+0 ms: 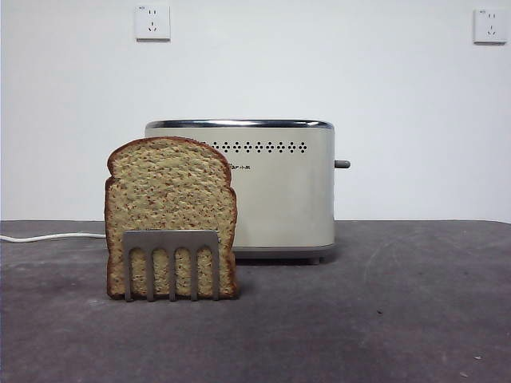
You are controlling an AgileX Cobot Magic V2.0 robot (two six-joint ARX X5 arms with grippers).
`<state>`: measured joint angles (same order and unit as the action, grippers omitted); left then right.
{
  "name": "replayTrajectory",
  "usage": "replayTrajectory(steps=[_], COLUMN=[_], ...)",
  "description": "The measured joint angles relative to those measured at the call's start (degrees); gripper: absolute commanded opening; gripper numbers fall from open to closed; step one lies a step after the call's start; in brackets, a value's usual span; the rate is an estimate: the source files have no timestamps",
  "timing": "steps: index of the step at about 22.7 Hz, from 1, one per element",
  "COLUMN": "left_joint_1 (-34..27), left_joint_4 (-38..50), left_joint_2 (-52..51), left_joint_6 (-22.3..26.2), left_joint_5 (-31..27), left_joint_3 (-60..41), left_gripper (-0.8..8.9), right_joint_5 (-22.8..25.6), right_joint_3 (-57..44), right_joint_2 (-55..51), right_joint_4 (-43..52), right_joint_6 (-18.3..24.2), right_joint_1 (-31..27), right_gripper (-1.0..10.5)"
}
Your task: Pick up a slice of bread from the rack,put the bread on the toaster,press the button
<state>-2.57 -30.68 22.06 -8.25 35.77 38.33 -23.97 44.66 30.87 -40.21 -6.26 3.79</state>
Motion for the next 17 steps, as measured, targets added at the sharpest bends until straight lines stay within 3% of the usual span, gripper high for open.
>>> replayTrajectory(steps=[5, 9, 12, 15, 16, 17], left_joint_1=[0.0, 1.3, 2.3, 2.4, 2.4, 2.4], left_joint_4=[-7.5, -15.9, -24.4, -26.2, -26.2, -26.2], left_joint_2=[3.7, 4.7, 4.6, 4.7, 4.7, 4.8], left_joint_6=[4.7, 9.3, 14.3, 16.6, 16.8, 16.9], left_joint_5=[5.8, 6.4, 6.4, 5.7, 5.7, 5.7], left_joint_3=[6.8, 11.5, 13.9, 13.8, 13.8, 13.8], left_gripper=[-0.08, -0.08, -0.08, 0.04, 0.78, 2.62], right_joint_5=[-0.1, -0.1, -0.1, -0.1, 0.0, 0.0], right_joint_3=[10.7, 16.5, 17.6, 17.6, 17.6, 17.6], right_joint_2=[5.8, 8.9, 9.3, 9.3, 9.3, 9.4], right_joint_4=[-12.0, -20.7, -22.7, -23.0, -23.0, -23.0], right_joint_6=[6.8, 11.0, 12.9, 13.4, 13.4, 13.4], right_joint_1=[0.8, 1.5, 1.9, 1.9, 1.9, 1.9], right_gripper=[-0.1, -0.1, -0.1, -0.1, -0.1, -0.1])
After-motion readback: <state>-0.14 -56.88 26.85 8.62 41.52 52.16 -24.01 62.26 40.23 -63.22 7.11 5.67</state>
